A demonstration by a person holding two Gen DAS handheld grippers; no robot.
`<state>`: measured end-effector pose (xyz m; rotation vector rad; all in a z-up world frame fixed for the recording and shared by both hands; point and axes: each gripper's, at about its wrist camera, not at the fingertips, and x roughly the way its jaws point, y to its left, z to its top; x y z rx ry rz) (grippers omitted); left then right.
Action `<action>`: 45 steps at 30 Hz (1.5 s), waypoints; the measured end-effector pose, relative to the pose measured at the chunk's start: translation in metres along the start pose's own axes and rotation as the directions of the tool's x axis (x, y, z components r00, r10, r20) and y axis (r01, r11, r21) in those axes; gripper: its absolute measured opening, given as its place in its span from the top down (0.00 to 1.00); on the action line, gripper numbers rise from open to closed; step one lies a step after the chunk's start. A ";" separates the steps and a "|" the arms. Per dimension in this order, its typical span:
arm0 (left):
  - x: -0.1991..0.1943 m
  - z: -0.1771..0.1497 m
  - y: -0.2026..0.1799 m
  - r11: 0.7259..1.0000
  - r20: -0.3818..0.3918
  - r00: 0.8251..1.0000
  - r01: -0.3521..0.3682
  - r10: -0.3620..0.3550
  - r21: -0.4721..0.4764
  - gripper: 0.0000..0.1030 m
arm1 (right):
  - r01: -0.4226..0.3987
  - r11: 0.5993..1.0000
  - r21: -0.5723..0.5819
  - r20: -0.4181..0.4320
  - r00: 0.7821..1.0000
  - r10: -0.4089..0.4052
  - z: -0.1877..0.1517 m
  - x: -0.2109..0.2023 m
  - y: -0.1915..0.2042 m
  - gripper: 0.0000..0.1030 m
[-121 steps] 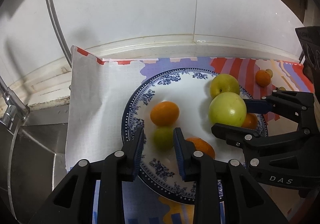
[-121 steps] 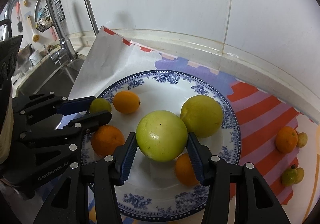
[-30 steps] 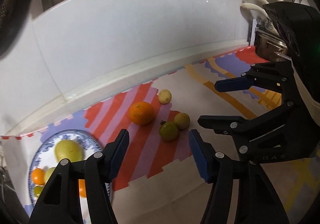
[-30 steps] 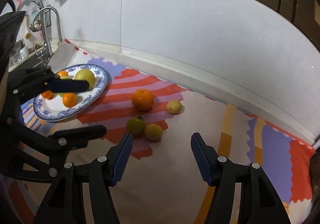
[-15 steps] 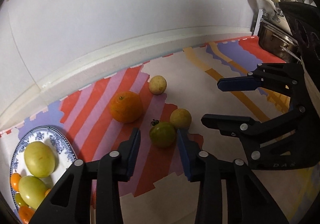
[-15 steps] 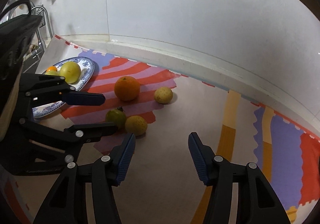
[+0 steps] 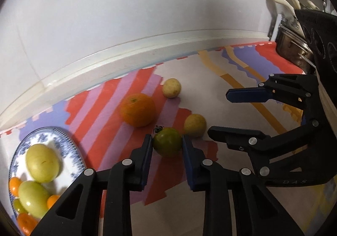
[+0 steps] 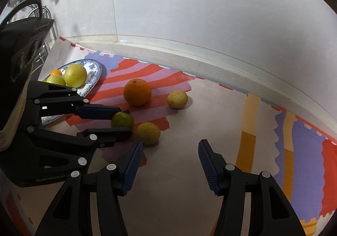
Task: Organize fruits
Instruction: 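Grasp a dark green fruit with the left tool while the right tool grasps a brown-yellow fruit, then carry the dark green fruit and the brown-yellow fruit over the plate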
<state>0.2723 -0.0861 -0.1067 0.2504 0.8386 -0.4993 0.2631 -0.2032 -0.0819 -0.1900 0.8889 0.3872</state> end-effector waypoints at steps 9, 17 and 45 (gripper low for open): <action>-0.013 -0.009 0.017 0.997 -0.002 0.999 -0.049 0.049 -0.064 0.72 | -0.046 0.999 0.002 -0.007 0.999 0.046 0.007 0.012 0.015 0.54; -0.015 -0.013 0.025 0.994 0.003 0.998 -0.060 0.061 -0.094 0.72 | -0.060 0.998 0.014 -0.035 0.998 0.060 0.010 0.025 0.020 0.66; -0.096 -0.026 0.046 0.977 0.125 0.985 -0.094 0.120 -0.192 0.72 | -0.079 0.997 -0.014 0.082 0.993 0.080 0.039 -0.031 0.067 0.71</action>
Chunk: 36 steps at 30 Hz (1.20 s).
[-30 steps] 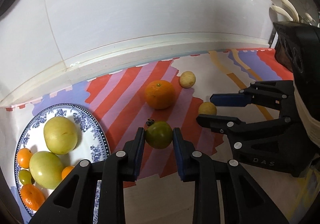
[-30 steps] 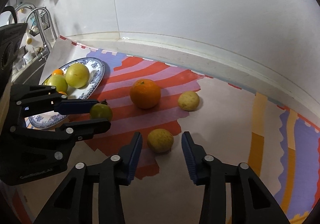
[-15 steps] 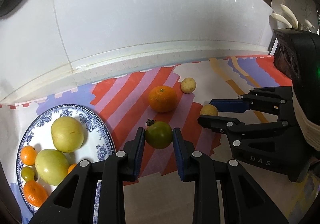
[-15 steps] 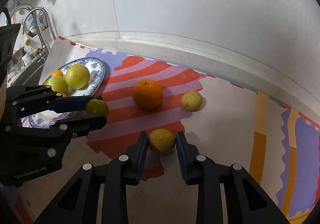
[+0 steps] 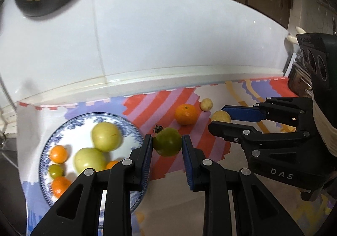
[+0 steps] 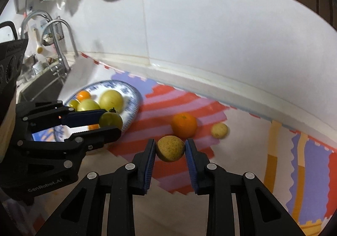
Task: Organize fruits
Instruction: 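Carry the dark green fruit and the brown-yellow fruit over the plate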
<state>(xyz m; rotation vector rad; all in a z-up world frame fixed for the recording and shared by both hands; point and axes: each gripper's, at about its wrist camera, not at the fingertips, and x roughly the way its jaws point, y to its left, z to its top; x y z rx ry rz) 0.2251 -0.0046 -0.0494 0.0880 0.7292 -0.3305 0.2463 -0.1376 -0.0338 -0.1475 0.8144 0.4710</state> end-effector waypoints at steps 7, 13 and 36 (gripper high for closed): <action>-0.026 -0.009 0.023 0.998 0.025 0.999 -0.047 0.048 -0.037 0.72 | -0.040 0.999 -0.037 0.030 0.999 0.041 0.010 -0.004 0.031 0.71; -0.040 -0.018 0.043 0.994 0.036 0.996 -0.085 0.088 -0.066 0.72 | -0.082 0.995 -0.059 0.043 0.995 0.085 0.018 0.000 0.055 0.71; -0.018 -0.066 0.091 0.984 -0.118 0.986 -0.134 0.121 -0.113 0.72 | -0.238 0.964 -0.120 -0.120 0.967 0.224 0.007 0.068 0.117 0.71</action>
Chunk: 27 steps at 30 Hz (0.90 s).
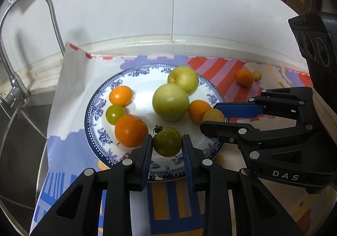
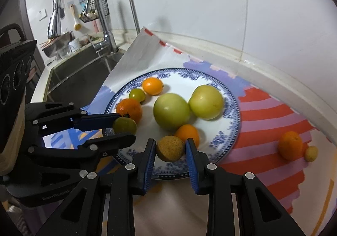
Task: Organize fruits
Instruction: 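Carry the dark green fruit and the brown-yellow fruit over the plate, then open the left tool onto the plate while the right tool releases its fruit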
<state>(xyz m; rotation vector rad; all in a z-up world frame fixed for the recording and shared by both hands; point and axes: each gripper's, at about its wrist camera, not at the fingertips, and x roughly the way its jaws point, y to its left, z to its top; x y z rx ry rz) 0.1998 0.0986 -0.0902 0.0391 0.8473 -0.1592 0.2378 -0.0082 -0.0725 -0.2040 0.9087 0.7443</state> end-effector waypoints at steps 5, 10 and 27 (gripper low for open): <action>0.004 -0.001 0.001 1.000 -0.007 1.000 0.000 0.000 -0.005 0.72 | -0.004 1.000 0.002 -0.013 1.000 0.004 -0.001 0.007 0.000 0.71; 0.008 0.000 0.001 1.000 -0.017 1.000 0.001 -0.001 -0.006 0.72 | -0.006 1.000 0.001 -0.016 1.000 0.006 -0.001 0.010 0.001 0.71; -0.014 0.002 0.006 0.998 0.021 0.998 -0.054 0.055 -0.043 0.63 | -0.017 1.000 0.016 0.001 1.000 0.017 -0.001 0.005 0.002 0.70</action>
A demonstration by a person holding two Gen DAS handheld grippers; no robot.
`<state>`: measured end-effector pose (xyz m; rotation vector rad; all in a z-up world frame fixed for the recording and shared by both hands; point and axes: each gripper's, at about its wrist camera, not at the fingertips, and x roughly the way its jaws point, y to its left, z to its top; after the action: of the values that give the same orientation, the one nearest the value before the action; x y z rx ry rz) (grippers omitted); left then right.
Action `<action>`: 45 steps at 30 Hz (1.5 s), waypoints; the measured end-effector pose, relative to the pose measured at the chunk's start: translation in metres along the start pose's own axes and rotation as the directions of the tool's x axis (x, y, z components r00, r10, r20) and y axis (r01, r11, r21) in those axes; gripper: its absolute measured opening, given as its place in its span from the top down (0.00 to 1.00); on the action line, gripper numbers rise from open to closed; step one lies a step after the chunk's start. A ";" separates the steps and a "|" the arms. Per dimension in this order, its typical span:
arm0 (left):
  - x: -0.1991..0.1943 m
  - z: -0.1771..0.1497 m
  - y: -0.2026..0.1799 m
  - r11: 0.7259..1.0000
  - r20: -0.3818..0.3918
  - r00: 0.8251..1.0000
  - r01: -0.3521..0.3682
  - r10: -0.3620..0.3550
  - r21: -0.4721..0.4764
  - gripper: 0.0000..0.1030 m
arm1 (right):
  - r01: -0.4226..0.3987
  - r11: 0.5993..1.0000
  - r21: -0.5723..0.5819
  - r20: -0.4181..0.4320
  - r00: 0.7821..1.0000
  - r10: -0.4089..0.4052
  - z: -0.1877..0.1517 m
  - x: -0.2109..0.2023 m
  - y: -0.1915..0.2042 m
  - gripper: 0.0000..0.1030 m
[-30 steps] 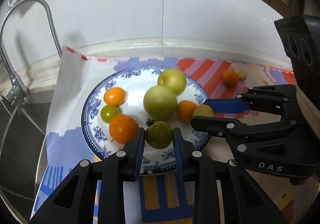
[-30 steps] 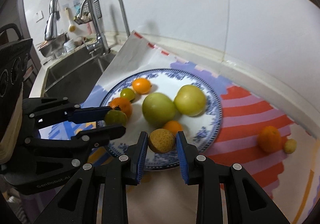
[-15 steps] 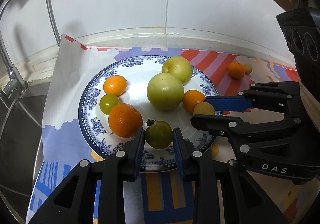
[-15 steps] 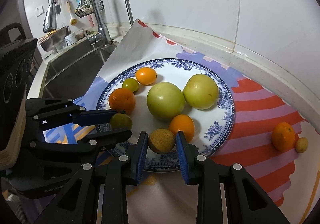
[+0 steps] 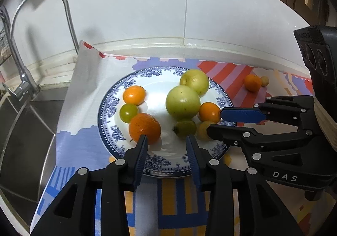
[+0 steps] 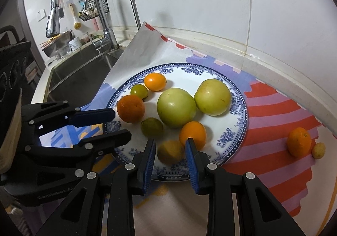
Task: Organize fruits
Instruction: 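Open the left tool onto the plate while the right tool releases its fruit, then move both tools toward the last orange and brown-yellow fruit on the mat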
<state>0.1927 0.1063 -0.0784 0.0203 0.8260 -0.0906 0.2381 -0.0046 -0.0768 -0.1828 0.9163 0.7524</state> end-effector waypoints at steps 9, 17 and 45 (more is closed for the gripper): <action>-0.022 0.006 -0.006 1.000 0.048 0.999 -0.019 0.019 -0.007 0.58 | 0.050 0.999 0.017 0.049 0.997 -0.051 -0.001 -0.026 0.001 0.69; -0.051 0.017 -0.029 1.000 0.144 0.990 -0.009 0.005 0.023 0.45 | 0.131 0.988 0.077 0.139 0.980 -0.141 -0.003 -0.073 -0.007 0.69; -0.043 0.072 -0.129 0.986 0.264 0.961 0.048 -0.089 0.158 0.08 | 0.396 0.874 0.281 0.166 0.877 -0.451 -0.037 -0.162 -0.099 0.43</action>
<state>0.2051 -0.0229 0.0044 0.1191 0.5452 -0.2165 0.2180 -0.1764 0.0090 -0.0782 0.7040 0.2386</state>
